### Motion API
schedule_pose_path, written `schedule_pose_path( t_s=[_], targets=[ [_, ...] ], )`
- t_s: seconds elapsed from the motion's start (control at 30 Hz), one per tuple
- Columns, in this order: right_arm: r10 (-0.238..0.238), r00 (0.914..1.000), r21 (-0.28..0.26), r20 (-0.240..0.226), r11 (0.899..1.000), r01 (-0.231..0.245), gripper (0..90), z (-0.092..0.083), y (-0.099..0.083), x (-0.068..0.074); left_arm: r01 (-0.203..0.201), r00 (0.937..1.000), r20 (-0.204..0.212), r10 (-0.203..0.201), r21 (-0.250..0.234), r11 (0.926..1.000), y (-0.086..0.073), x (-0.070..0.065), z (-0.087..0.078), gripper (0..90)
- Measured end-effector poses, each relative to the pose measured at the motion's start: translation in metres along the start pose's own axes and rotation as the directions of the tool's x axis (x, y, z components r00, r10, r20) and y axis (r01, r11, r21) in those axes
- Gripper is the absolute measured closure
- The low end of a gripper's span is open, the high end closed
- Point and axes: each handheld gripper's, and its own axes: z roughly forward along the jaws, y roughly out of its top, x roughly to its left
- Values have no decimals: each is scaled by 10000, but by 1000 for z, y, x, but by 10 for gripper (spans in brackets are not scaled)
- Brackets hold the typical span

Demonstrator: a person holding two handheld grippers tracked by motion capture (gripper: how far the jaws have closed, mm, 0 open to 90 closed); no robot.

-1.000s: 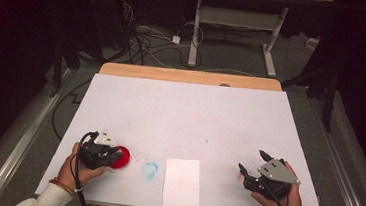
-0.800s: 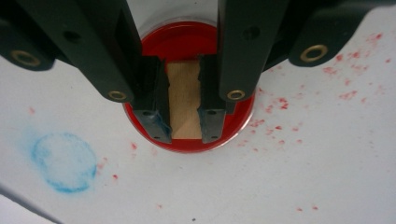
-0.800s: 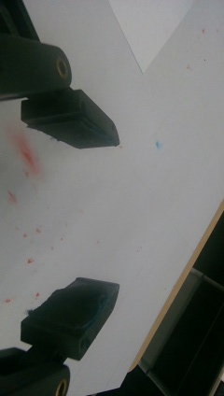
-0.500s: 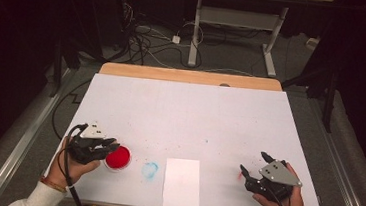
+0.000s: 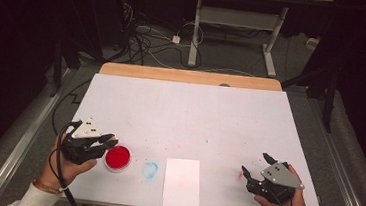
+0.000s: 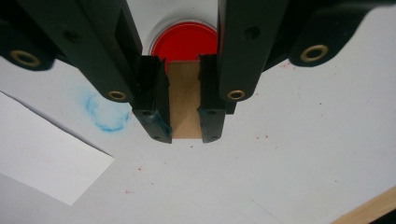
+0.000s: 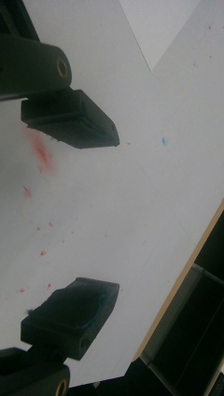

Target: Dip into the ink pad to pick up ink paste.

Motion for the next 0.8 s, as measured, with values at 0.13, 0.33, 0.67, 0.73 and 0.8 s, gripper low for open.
schedule_pose_path(
  t_s=[0.13,0.33,0.67,0.73,0.8],
  targets=[
    [-61,10000,21,-7,10000,61,253,0,0,0,-75,10000,11,74,137,9999,-1,0,4,738],
    [-40,10000,62,-1,10000,40,253,1,0,1,-96,9999,91,89,769,9970,-9,1,26,738],
    [-65,10000,66,28,10000,65,249,0,0,1,-261,9996,119,243,1860,9822,-23,1,61,738],
    [-28,10000,42,36,10000,27,249,0,0,0,-200,9997,176,170,1907,9814,-24,3,64,738],
    [-6,10000,61,19,10000,6,249,0,0,0,-131,9998,178,99,1933,9811,-26,4,65,738]
  ],
)
